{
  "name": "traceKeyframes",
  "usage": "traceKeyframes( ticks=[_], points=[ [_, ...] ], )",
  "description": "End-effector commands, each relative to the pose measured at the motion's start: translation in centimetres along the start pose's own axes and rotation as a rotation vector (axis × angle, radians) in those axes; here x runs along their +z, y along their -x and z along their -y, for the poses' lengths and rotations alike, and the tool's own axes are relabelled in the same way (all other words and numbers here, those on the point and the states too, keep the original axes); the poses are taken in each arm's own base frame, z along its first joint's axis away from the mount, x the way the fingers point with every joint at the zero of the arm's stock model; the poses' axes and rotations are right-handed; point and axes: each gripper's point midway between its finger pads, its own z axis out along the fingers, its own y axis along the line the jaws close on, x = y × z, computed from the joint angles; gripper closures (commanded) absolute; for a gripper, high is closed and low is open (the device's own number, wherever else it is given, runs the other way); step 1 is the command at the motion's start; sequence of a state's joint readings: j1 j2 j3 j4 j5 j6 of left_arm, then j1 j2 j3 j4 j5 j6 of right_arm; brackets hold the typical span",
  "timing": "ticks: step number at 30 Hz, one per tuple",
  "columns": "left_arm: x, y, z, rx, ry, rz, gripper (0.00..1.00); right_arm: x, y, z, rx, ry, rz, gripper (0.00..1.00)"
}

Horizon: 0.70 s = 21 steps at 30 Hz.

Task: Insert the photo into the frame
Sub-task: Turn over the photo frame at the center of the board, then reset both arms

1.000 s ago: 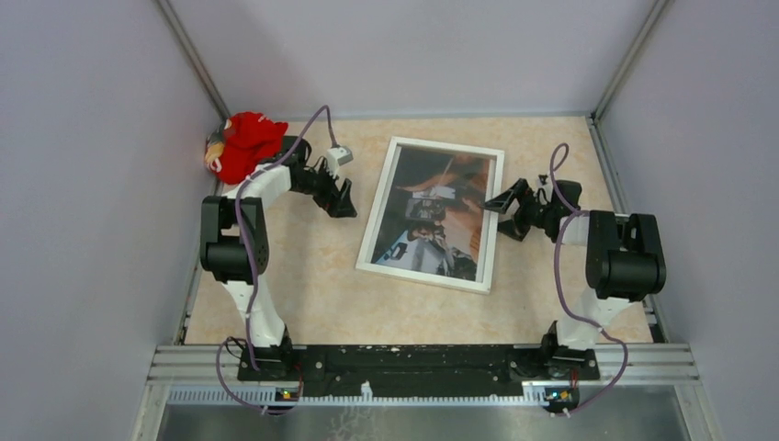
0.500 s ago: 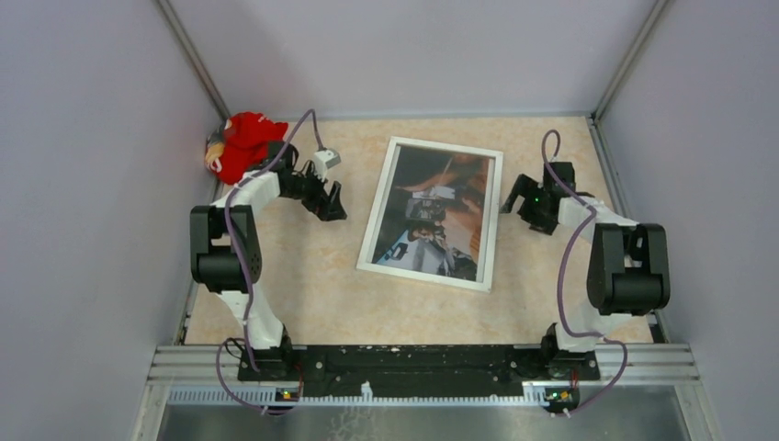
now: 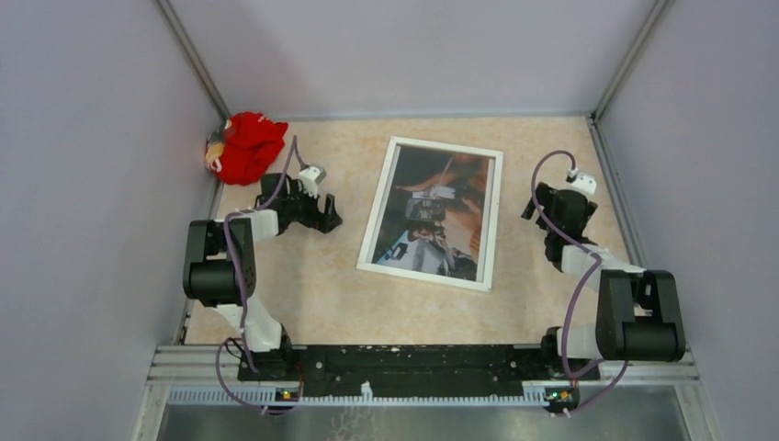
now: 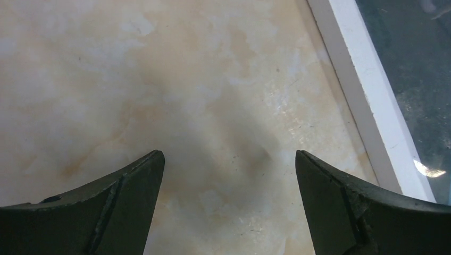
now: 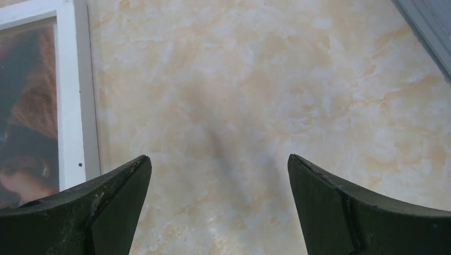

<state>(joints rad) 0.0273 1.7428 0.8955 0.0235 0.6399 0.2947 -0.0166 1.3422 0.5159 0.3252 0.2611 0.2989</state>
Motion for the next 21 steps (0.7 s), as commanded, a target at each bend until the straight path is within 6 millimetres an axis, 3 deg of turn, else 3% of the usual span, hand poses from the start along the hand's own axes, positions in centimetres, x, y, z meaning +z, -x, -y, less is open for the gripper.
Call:
traceKeyframes(
  ticks=[1,4,9,11,13,16,17,19,21],
  points=[
    [-1.0,4.4,-1.9,0.114,0.146,0.253,0.01,0.4,5.5,-0.8,-0.035,0.038,0.214,0.01],
    [-0.5,2.5,-2.7,0.084,0.186,0.237,0.01,-0.2,4.2,0.1,-0.059,0.010,0.193,0.01],
    [-1.2,2.5,-3.2,0.061,0.243,0.274,0.01,-2.1,3.0,2.4,0.010,-0.034,0.338,0.01],
    [-2.4,2.5,-2.8,0.071,0.267,0.329,0.01,-2.9,3.3,2.2,0.010,-0.003,0.393,0.01],
    [-5.0,3.7,-1.6,0.144,0.301,0.474,0.01,-3.7,3.4,2.8,0.029,-0.010,0.456,0.01],
    [-7.7,2.4,0.0,0.180,0.371,0.596,0.01,-6.2,3.0,4.2,0.087,-0.012,0.569,0.01],
    [-7.9,1.4,0.1,0.168,0.384,0.596,0.01,-6.7,2.8,4.1,0.080,0.006,0.591,0.01],
    [-8.4,1.7,1.6,0.267,0.355,0.680,0.01,-7.2,2.5,2.6,0.019,0.102,0.603,0.01],
    [-8.1,2.0,1.3,0.259,0.356,0.667,0.01,-6.4,2.2,1.3,-0.045,0.148,0.594,0.01]
  ],
)
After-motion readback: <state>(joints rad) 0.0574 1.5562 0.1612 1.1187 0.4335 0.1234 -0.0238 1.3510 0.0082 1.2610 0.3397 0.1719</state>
